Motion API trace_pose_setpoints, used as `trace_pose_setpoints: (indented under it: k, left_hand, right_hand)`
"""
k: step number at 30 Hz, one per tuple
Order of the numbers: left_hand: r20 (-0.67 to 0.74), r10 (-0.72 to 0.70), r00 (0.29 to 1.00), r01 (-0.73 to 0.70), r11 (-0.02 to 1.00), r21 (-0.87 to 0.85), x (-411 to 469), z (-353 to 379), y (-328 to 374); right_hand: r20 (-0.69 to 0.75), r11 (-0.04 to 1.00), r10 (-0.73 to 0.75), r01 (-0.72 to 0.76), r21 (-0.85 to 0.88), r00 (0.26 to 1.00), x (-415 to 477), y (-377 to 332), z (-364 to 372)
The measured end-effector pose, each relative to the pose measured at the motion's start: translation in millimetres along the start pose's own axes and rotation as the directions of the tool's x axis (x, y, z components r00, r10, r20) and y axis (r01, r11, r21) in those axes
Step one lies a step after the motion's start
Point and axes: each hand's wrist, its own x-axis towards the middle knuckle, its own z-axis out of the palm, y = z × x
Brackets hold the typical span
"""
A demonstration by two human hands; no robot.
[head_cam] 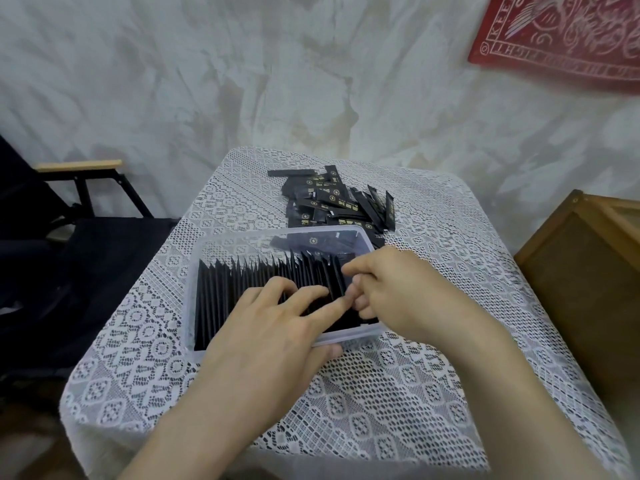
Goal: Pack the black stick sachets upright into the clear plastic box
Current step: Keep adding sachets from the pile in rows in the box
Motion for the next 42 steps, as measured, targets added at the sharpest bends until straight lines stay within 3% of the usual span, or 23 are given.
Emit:
trace_pose_setpoints:
  k: [5,21,27,31,36,39,42]
  left_hand:
    - [0.01,-0.013,1.0,0.013,1.0,-0.004,0,1,-1]
    - [0.048,0.065,0.997,-0.064,0.998,-0.017,17,1,-1]
    - [0.023,0.062,0.998,-0.061,0.997,-0.036,14,4,1]
    - [0.005,0.066,0.998,-0.066,0.997,-0.031,13,5,0]
    - [-0.017,0.088,0.996,-0.089,0.995,-0.039,14,6,1]
    - [-0.029,0.094,0.995,-0.095,0.994,-0.044,14,9,-1]
    - [-0.038,0.09,0.995,-0.091,0.994,-0.052,14,10,-1]
  right_hand:
    - [0.059,0.991,-0.003,-0.004,0.134,0.998,0,2,-3]
    - [0.121,0.966,-0.028,-0.004,0.257,0.992,6,11,-8]
    - [-0.034,0.903,-0.08,0.087,0.42,0.996,0,23,-40]
    - [-0.094,0.842,0.035,0.021,0.538,0.995,32,48,-54]
    - [-0.28,0.919,0.268,-0.157,0.362,0.922,109,92,-27]
    - [-0.43,0.973,0.222,-0.167,0.162,0.875,138,89,-25]
    - [-0.415,0.987,0.146,-0.159,0.002,0.898,166,82,-28]
